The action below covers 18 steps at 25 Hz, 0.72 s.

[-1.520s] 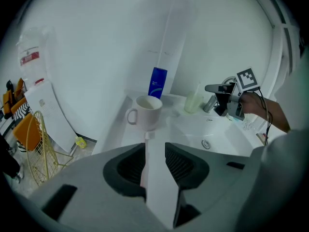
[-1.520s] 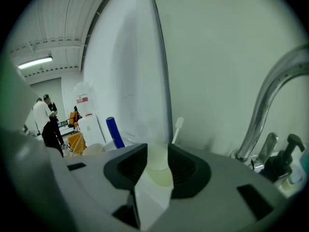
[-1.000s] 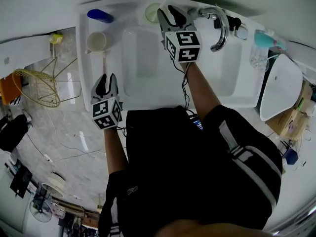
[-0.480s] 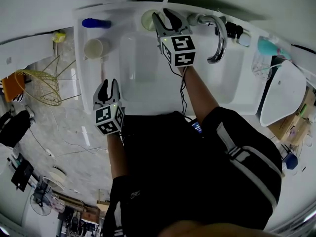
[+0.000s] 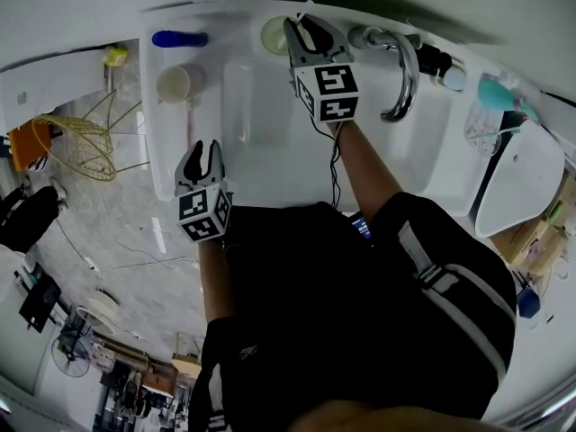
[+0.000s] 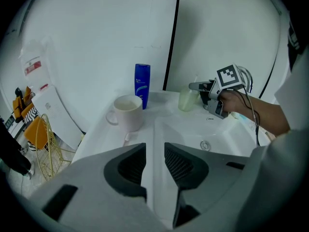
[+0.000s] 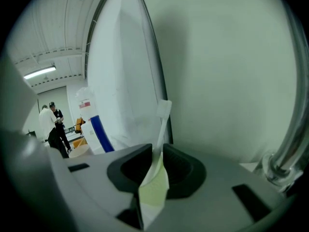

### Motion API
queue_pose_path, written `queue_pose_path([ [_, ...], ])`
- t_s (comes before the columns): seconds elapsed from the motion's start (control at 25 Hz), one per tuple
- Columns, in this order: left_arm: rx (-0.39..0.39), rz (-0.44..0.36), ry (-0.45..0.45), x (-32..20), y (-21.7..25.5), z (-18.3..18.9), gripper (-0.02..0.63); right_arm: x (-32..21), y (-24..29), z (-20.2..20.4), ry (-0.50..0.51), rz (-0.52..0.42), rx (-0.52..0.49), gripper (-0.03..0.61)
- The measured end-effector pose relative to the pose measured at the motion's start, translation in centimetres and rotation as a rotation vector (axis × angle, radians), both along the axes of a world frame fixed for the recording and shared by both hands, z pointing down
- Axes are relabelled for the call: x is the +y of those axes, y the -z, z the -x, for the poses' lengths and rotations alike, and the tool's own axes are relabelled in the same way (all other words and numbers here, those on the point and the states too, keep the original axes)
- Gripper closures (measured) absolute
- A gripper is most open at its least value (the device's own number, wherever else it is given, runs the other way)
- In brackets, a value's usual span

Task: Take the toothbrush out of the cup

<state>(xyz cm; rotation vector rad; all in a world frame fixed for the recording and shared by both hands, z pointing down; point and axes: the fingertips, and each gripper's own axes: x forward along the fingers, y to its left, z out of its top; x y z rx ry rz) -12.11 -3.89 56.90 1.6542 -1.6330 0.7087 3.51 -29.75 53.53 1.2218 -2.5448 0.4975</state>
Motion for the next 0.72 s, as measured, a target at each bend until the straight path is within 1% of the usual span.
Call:
queue_pose_path([
  [0.16,0.000,0.004,0.006,0.0,-0.1,0.2,0.486,0.2,0.5,0.1,-0.006,-0.003,-0.021,0.512],
  [0.32,0.002,0.002,-0.010,-0.2,0.0,-0.1,0.486,0.1,0.9,-0.4,-0.032,-0.010,-0.047,0.526],
  [0.72,0.011,-0.009,-0.017,-0.3,0.1,0.0,0.486,0.1,2.3,-0.9,-0.054,-0.042,-0.069,0.528],
])
